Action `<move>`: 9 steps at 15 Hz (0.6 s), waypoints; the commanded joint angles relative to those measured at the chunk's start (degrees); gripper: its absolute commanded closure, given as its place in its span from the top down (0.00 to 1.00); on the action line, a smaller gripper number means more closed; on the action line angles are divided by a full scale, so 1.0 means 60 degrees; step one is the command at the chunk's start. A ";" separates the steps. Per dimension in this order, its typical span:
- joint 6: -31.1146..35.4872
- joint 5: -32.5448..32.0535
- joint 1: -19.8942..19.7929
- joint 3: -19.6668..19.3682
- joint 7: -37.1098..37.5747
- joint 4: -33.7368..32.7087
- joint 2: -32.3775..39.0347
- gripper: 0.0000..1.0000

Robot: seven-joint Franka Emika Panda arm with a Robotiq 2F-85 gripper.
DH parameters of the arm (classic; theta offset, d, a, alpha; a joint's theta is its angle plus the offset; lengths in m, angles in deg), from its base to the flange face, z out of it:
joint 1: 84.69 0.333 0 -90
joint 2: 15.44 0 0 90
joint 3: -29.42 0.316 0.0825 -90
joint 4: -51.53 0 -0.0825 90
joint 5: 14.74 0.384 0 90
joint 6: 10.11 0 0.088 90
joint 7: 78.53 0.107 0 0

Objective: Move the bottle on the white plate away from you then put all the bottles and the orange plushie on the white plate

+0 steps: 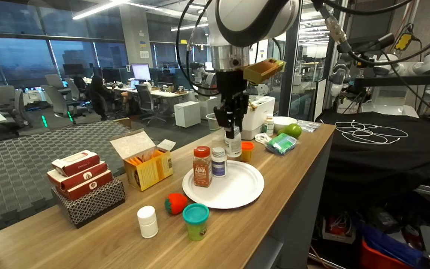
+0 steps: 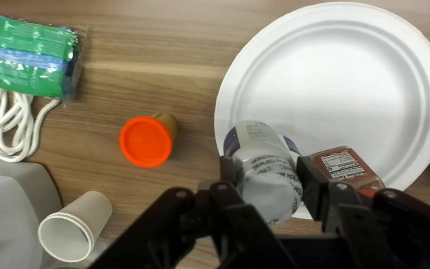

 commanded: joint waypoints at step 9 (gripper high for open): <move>0.1848 0.0642 -0.0307 0.0217 -0.0632 0.2048 -0.0566 0.20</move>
